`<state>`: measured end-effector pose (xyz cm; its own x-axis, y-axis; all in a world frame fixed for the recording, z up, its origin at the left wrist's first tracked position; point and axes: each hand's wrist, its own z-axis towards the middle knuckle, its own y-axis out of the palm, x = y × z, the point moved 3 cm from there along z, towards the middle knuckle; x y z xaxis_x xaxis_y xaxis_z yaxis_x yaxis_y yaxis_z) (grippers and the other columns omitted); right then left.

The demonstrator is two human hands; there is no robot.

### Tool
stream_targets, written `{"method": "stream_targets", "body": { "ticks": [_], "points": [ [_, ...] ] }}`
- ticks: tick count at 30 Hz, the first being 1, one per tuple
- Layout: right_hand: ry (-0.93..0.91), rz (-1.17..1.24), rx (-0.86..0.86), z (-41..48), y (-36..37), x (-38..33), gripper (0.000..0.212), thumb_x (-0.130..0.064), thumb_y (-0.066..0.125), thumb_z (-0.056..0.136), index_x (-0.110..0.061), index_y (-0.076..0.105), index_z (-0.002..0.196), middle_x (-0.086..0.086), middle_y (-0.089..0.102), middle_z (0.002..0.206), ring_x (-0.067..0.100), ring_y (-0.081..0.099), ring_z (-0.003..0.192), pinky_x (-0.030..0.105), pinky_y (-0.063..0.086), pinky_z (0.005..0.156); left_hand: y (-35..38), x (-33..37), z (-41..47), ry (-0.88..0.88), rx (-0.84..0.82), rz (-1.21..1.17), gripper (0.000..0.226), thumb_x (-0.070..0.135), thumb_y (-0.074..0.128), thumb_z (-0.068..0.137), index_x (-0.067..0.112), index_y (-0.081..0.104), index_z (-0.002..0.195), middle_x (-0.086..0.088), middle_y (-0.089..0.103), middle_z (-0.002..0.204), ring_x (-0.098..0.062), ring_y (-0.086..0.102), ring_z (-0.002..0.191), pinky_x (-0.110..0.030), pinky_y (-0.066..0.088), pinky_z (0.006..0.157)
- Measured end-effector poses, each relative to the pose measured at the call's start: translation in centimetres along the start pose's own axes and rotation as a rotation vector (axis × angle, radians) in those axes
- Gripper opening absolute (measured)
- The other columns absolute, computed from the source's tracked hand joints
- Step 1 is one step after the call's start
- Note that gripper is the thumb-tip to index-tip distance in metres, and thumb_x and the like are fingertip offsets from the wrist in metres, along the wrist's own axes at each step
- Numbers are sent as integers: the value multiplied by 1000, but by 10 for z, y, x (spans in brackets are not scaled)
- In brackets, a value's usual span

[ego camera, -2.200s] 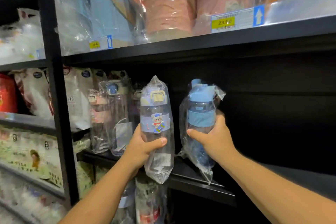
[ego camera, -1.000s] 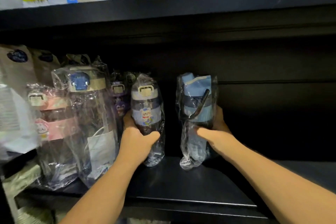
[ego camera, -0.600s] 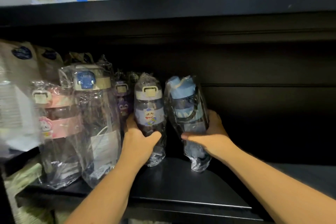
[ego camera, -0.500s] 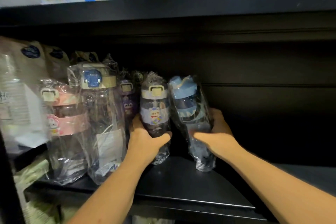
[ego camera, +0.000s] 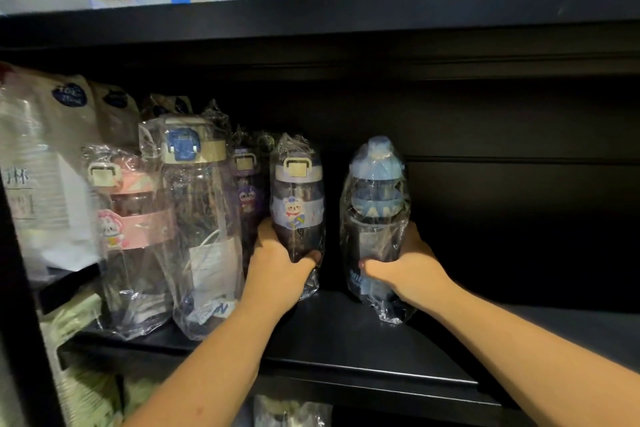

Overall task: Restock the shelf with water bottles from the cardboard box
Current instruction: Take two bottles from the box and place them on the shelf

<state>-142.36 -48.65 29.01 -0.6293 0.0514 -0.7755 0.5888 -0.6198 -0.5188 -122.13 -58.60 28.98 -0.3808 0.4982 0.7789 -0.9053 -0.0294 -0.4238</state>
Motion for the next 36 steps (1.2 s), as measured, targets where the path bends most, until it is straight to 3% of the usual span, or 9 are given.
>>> {"method": "stream_targets", "body": {
  "ticks": [6,8,11,14,19,23,27,31,36],
  "points": [
    [45,-165,-82,-3,6,-4,78,-63,80,71,-18,52,129,-9,62,110,8,62,94,15,46,77,2,1,-4,-19,-9,43,94,35,81,80,13,21,150,-20,49,138,-42,51,126,-48,45,105],
    [65,-195,-128,-3,9,-3,98,-77,78,60,-17,52,134,-5,63,126,15,61,113,20,45,89,2,2,-5,-28,-12,53,96,34,81,81,11,20,151,-21,47,139,-42,49,127,-47,44,105],
    [55,-209,-59,-5,6,-6,114,-68,83,62,-12,33,148,-1,59,128,19,60,114,20,42,83,2,3,-7,-30,-22,65,100,35,82,80,10,18,152,-22,46,140,-42,47,129,-49,43,107],
    [32,-302,-81,-11,3,-8,96,-67,79,71,-11,44,141,-3,60,113,14,58,96,20,43,78,2,3,-12,-6,-50,110,106,36,81,80,10,12,156,-22,41,144,-40,42,133,-48,40,109],
    [41,-403,-177,-16,5,-17,60,-63,69,83,-10,70,111,4,67,102,21,64,97,30,52,85,1,5,-13,13,-68,105,103,30,79,84,11,8,157,-21,38,148,-38,42,135,-45,38,110],
    [44,-388,-163,-20,7,-24,38,-54,69,88,-17,61,90,2,65,95,21,62,96,27,49,77,0,7,-15,-10,-88,107,102,26,75,88,10,2,157,-24,37,149,-40,42,135,-42,38,107],
    [61,-368,-179,-25,5,-25,40,-52,68,90,-24,52,67,-13,50,70,12,53,77,21,37,60,0,6,-12,-24,-108,86,102,23,76,88,10,3,158,-25,37,149,-40,43,134,-40,38,106],
    [31,-326,-167,-28,7,-22,33,-51,67,90,-24,57,75,-6,60,83,12,55,78,21,38,61,-2,6,-13,-41,-121,69,102,24,77,86,12,6,158,-24,35,150,-41,43,133,-41,38,107],
    [16,-307,-154,-27,8,-18,36,-51,67,91,-19,57,77,-4,60,80,13,56,76,22,39,63,-7,14,-39,-23,-264,279,129,48,80,79,13,-16,158,-17,-3,165,-36,12,151,-48,25,121]
  ]
}}
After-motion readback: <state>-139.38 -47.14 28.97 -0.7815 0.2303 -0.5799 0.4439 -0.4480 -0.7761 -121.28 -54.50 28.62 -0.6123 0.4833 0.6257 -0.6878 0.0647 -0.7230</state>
